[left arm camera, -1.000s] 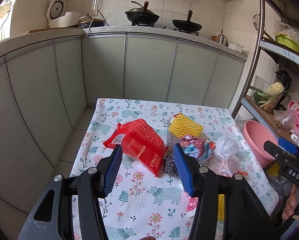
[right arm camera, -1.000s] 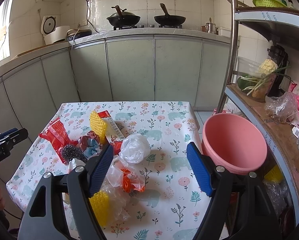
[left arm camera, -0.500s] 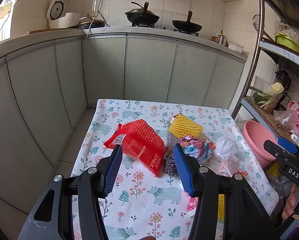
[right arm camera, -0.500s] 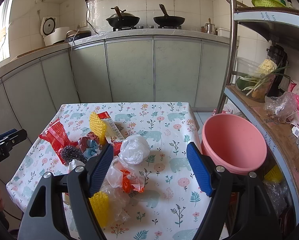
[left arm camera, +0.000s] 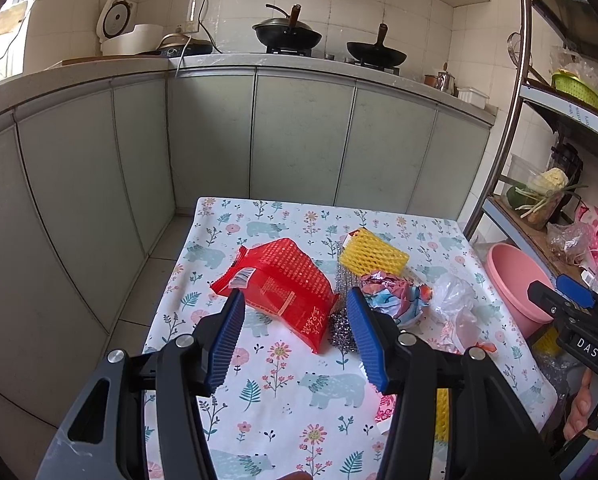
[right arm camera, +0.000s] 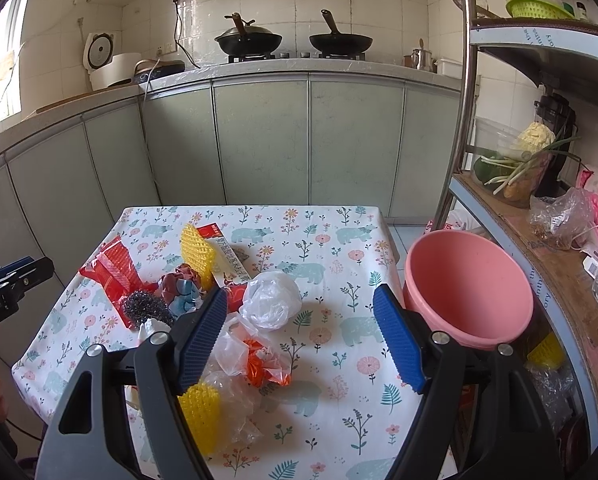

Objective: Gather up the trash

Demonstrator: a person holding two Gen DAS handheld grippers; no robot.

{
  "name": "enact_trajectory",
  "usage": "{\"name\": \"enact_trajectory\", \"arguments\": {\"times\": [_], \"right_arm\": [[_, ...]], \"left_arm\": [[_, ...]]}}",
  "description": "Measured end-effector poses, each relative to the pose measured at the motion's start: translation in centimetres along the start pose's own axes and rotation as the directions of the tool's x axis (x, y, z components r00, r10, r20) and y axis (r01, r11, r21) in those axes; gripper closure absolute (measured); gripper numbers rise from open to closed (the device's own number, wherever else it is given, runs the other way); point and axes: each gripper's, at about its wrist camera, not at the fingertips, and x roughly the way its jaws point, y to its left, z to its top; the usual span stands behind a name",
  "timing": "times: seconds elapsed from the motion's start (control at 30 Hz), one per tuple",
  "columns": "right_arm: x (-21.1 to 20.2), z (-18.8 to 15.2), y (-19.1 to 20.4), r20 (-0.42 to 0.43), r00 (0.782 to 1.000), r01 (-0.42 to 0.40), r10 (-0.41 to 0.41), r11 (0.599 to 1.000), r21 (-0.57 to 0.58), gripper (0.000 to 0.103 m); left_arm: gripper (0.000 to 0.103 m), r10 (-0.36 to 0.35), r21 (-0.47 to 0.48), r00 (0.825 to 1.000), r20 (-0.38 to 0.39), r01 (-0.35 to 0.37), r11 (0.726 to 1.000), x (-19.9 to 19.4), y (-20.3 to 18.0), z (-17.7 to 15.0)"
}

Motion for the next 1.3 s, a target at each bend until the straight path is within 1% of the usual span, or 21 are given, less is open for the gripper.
{"name": "enact_trajectory", "arguments": {"times": [0.47, 0.9, 1.03, 1.13, 1.3], "right_arm": [[0.2, -0.1, 0.1, -0.007, 1.000, 0.004, -0.004, 1.000, -0.003, 0.027], [1.7, -0.2, -0.4, -0.046, 0.999, 0.000, 0.000, 1.000, 0.010, 0.027], [2.1, -0.4, -1.0, -0.057, 0.998, -0.002, 0.003, 1.000, 0.018, 0.027], [2.4, -0.5, -1.6, -0.069, 0.998, -0.005, 0.006, 1.000, 0.025, 0.027], [2.9, -0.7, -2.6, -0.090, 0.995, -0.032, 0.036, 0.999, 0.037, 0.027]], "left_arm": [[0.050, 0.000, 0.002, 1.000, -0.013, 0.000, 1.000, 0.5, 0.2, -0.3], [0.050, 0.001, 0.003, 0.998, -0.058, -0.001, 1.000, 2.2, 0.4, -0.5], [0.050, -0.004, 0.004, 0.997, -0.083, 0.004, 1.000, 2.9, 1.0, -0.6], [0.049, -0.035, -0.019, 0.992, -0.124, 0.033, 0.999, 3.7, 1.8, -0.9], [0.046, -0.112, -0.093, 0.976, -0.189, 0.095, 0.991, 5.2, 3.1, -1.1]]}}
